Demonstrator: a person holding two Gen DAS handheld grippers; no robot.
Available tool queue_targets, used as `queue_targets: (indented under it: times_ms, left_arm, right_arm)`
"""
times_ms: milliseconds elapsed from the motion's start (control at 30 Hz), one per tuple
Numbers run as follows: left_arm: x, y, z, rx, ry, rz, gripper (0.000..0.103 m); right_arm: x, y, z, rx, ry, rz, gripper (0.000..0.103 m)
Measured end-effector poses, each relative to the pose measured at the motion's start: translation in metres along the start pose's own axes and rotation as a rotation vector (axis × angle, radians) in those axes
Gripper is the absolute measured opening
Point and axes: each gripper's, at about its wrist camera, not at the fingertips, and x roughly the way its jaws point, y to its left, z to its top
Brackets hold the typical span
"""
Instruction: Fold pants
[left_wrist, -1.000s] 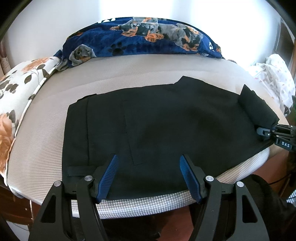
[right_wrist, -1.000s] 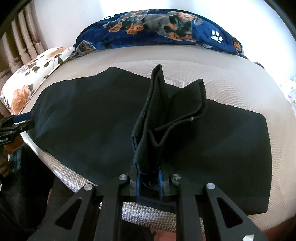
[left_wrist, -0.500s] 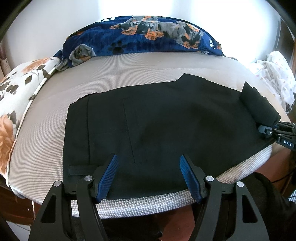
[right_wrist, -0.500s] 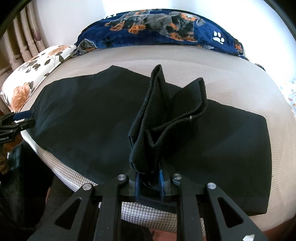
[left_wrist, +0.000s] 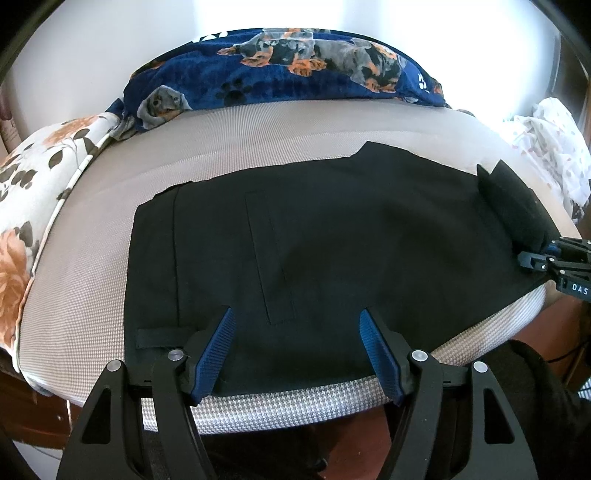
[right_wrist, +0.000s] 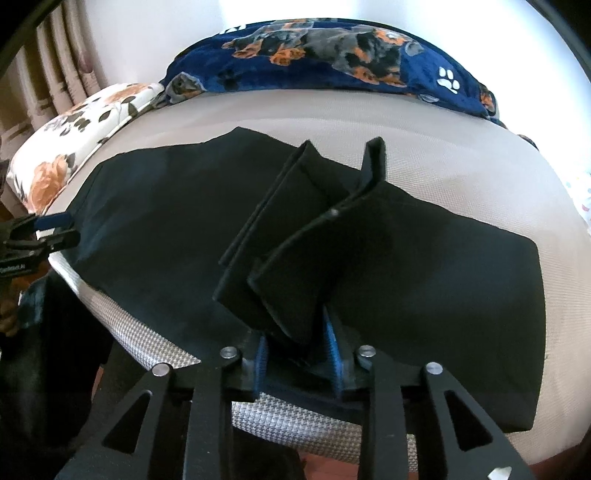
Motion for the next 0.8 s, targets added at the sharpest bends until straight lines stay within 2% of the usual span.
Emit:
queue_targets:
  times_ms: [100,333,500,600,667,767,800]
  left_arm:
    - [0.0,0.0,0.0,0.0,0.0,0.0,0.07]
    - [-0.001,0.001,0.001,-0.002,-0.001,0.004,0.071]
    - [-0.002,0.005,0.002,-0.014,-0.004,0.008,0.071]
    - [-0.002,0.007,0.002,-0.021,-0.002,0.0,0.071]
    - [-0.003,0.004,0.002,-0.015,-0.005,0.004,0.071]
    - [-0.004,0.003,0.003,-0.007,-0.007,0.006,0.071]
    - [-0.003,0.003,0.002,-0.006,-0.006,0.007,0.071]
  right_arm:
    - [0.0,0.003,0.0,-0.011,0.002,0.007,0.033]
    - [-0.006,0.009,-0.002,-0.034,0.016,0.103,0.046]
    - [-0.025,0.001,0.002,0.028,0.012,0.317,0.047]
    - [-0.037,-0.036,0.006,0.24,-0.066,0.431,0.047]
    - [-0.039,-0.068,0.001,0.412,-0.108,0.466,0.045]
    - [-0.032,-0.099,-0.014,0.614,-0.124,0.542,0.021]
    - [-0.029,-0.107,-0.02,0.676,-0.126,0.569,0.02]
